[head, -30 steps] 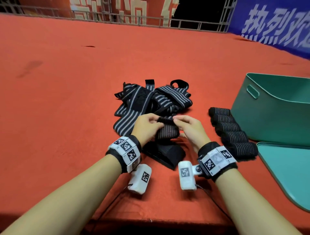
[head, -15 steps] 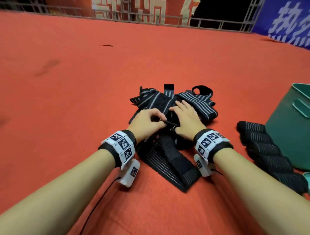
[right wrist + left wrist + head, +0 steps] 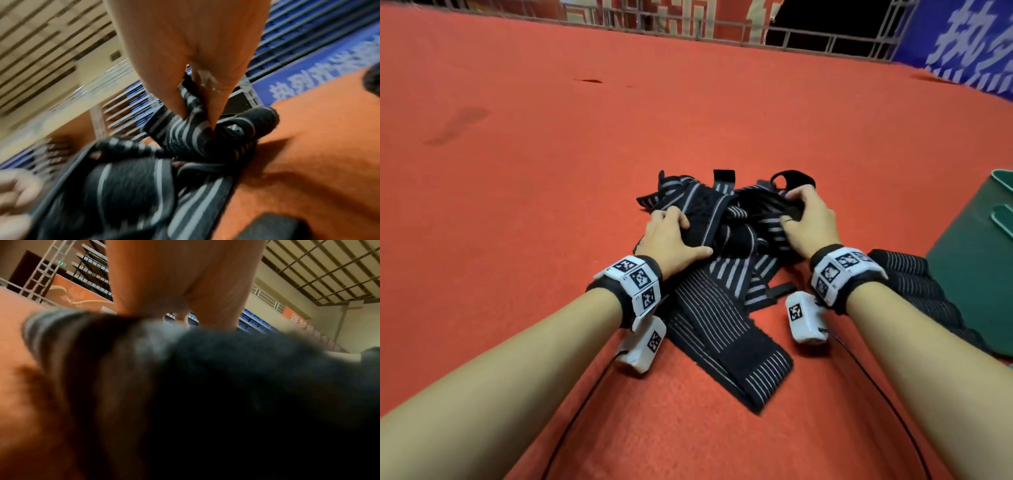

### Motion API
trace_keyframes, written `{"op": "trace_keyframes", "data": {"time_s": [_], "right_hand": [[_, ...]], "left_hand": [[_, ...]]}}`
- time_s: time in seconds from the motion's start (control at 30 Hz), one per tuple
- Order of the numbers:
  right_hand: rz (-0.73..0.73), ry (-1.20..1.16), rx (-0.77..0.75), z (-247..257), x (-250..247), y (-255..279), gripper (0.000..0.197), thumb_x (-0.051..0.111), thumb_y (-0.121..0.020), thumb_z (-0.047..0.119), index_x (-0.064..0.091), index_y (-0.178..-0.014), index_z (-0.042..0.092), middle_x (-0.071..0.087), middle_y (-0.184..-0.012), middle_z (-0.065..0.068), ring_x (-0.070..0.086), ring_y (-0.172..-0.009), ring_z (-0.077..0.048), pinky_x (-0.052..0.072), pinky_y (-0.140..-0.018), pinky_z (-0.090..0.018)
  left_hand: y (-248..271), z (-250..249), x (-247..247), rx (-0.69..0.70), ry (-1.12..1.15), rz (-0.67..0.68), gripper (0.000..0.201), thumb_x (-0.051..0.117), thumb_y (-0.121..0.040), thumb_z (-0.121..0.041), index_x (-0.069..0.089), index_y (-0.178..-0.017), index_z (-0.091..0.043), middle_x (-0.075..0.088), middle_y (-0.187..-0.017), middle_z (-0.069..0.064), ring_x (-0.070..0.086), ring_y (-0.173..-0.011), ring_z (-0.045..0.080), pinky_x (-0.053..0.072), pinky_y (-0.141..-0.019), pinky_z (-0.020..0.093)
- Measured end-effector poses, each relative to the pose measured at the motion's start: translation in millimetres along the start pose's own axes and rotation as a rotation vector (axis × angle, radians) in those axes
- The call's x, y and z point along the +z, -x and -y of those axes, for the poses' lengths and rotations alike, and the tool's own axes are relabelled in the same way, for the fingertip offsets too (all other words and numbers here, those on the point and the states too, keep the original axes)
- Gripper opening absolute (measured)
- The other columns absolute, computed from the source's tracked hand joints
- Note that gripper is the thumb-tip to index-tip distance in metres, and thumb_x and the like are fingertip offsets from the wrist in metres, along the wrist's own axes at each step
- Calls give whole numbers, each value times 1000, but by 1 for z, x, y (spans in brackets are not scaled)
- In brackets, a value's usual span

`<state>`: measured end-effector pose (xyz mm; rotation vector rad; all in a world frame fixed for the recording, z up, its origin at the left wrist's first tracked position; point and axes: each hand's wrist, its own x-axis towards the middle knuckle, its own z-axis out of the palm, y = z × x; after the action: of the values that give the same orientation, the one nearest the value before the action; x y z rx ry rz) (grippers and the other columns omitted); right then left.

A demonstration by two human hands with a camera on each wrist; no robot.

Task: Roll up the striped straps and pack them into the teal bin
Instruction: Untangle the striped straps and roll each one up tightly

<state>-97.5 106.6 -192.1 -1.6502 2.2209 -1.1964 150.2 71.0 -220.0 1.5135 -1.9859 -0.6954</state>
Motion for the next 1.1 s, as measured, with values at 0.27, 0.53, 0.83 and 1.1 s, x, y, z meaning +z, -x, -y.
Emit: {"op": "trace_keyframes", "data": {"time_s": [0.27,0.53,0.83,1.1], "right_hand": [[-186,-53,172,-29,-22,-4,40,59,-81,-4,63,-117,14,66,-120,-7,61,-107,-23,38,-87,-19],[105,45,-79,9,-6,20,51,67,-77,2,63,-122,27,65,-125,-1,62,-116,-24,50,-97,-36],[184,153,-485,28,16,32,26,74,-82,28,67,-107,23,65,-120,3,53,-120,-22,46,-104,-43],[518,494,-270,19,43,31,80,77,-80,60,40,-148,39,-10,-171,8,9,-156,-28,28,-118,-63]], "left_hand": [[-2,4,-30,-166,260,-368,41,73,-77,-21,45,-106,-22,57,-98,-3,57,-90,27,48,-76,38],[2,32,-51,-294,76,-309,55,85,-74,-31,56,-119,-17,50,-133,12,48,-125,33,43,-101,41],[18,15,-35,365,-98,-313,45,75,-80,-16,61,-122,-20,46,-145,5,35,-140,25,34,-116,40],[12,19,-25,543,-724,108,38,52,-100,-46,55,-132,-25,51,-149,-5,29,-151,14,10,-125,40]]}}
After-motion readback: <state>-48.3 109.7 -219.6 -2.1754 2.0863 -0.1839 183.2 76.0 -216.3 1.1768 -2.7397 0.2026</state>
